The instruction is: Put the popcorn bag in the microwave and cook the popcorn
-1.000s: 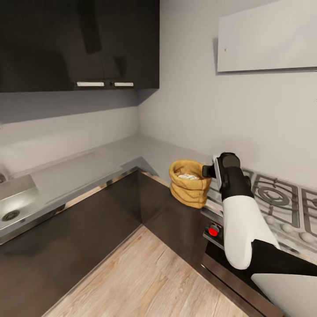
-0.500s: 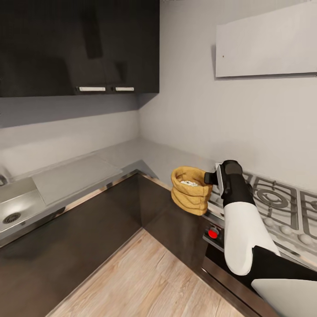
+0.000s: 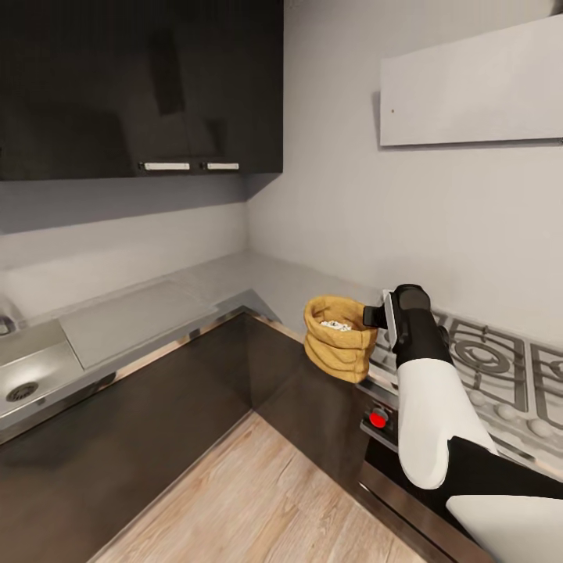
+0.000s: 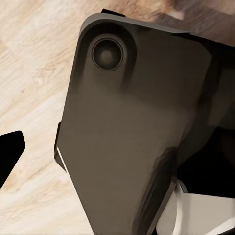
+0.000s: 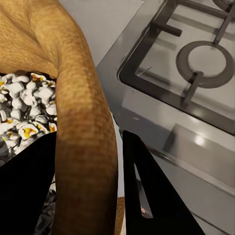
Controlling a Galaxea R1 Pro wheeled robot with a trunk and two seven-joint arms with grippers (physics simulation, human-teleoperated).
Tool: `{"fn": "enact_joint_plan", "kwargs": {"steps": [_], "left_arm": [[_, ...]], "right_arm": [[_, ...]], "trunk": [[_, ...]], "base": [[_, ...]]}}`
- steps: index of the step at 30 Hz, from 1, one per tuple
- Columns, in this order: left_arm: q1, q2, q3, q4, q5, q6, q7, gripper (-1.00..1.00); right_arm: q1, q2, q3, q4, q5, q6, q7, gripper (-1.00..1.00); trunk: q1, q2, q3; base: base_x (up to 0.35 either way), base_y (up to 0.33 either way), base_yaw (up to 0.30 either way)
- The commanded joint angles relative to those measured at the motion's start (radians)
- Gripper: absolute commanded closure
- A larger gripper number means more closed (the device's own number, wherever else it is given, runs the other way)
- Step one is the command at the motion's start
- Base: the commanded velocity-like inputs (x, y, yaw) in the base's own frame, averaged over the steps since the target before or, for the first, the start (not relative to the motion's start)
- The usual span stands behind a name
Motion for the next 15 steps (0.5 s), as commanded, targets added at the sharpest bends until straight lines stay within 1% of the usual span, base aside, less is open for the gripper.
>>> {"fn": "enact_joint_plan", "kwargs": {"steps": [1,15], "left_arm": [[0.000,0.000,0.000,-0.002,0.003,-0.002,0.003,-1.00],[0.000,0.000,0.000,-0.001,0.003,-0.002,0.003,-1.00]], "right_arm": [[-0.001,0.001,-0.003,-0.001,0.004,0.003,0.003,1.00],[-0.001,0.001,-0.004,-0.001,0.006,0.003,0.001,1.00]], "trunk": [[0.000,-0.001,0.001],[0.000,-0.001,0.023]], "base": [[0.000,0.000,0.000],[0.000,0.000,0.000]]}}
